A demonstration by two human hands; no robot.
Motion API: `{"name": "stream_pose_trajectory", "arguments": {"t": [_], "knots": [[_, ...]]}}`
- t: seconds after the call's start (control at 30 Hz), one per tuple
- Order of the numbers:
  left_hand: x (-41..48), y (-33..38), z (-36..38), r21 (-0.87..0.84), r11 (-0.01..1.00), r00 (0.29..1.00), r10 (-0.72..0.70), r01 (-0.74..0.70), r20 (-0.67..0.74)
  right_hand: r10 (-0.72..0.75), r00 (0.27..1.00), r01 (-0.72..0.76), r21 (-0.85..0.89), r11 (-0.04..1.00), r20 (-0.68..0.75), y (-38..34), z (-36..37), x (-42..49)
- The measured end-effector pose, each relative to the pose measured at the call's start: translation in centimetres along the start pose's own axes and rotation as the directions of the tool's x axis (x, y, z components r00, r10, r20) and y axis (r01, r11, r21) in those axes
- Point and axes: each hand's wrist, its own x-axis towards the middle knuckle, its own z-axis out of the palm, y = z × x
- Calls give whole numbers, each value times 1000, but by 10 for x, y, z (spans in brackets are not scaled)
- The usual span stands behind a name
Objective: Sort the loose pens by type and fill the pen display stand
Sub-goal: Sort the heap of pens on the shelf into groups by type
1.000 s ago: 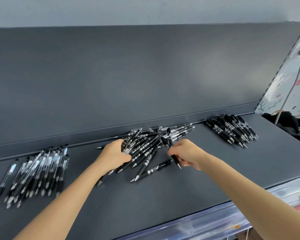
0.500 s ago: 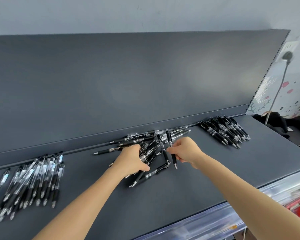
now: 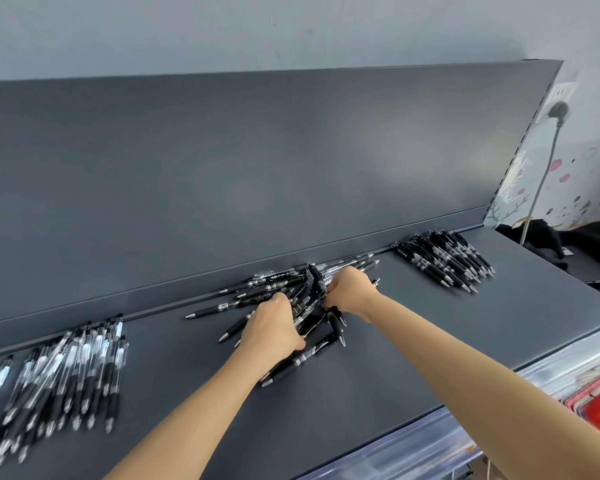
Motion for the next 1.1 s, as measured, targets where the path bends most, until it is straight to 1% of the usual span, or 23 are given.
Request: {"name": "stream_pose_trajectory", "arguments": {"t": [0.07,0.13,0.2,0.23,0.3,0.37,0.43,0.5,0.57,0.6,0.83,0.87,0.93,1.03,1.1], "knots": [[-2,0,3,31,999,999,17,-16,-43,35,999,-34,84,996,-12,6,-5,-4],[-3,1,6,57,998,997,38,-34,-63,86,996,-79,226,971,-24,13,-10,-8],[-2,1,4,45,998,998,49,-47,-38,156,988,-138,428,893,-8,23,-17,-12],[0,1,3,3,999,999,44,-44,-9,187,982,-165,526,834,11,29,-20,-14],[4,0,-1,-171,985,999,5,3,46,239,970,-201,658,725,32,38,-27,-21],[10,-2,-7,-372,927,996,-27,55,82,263,964,-200,736,647,31,45,-34,-27],[15,-2,-13,-517,853,993,-16,74,116,263,964,-180,799,574,28,50,-40,-34],[19,4,-17,-595,800,988,16,79,153,259,965,-168,859,483,43,55,-44,-40],[18,14,-16,-636,767,981,44,86,186,240,968,-155,914,374,66,59,-46,-43],[18,21,-15,-658,747,978,51,96,200,228,971,-151,924,350,72,61,-48,-44],[37,85,-1,-796,573,962,46,196,270,163,984,-128,923,363,72,91,-75,-33],[43,96,4,-811,544,957,46,216,285,155,986,-119,917,381,63,97,-81,-30],[55,120,15,-826,500,945,42,261,324,145,989,-92,881,464,27,111,-97,-21],[76,158,35,-827,475,931,42,300,362,163,985,-54,801,596,-55,136,-126,-3],[91,183,48,-846,429,932,21,318,361,163,979,-39,668,743,-125,156,-144,12]]}}
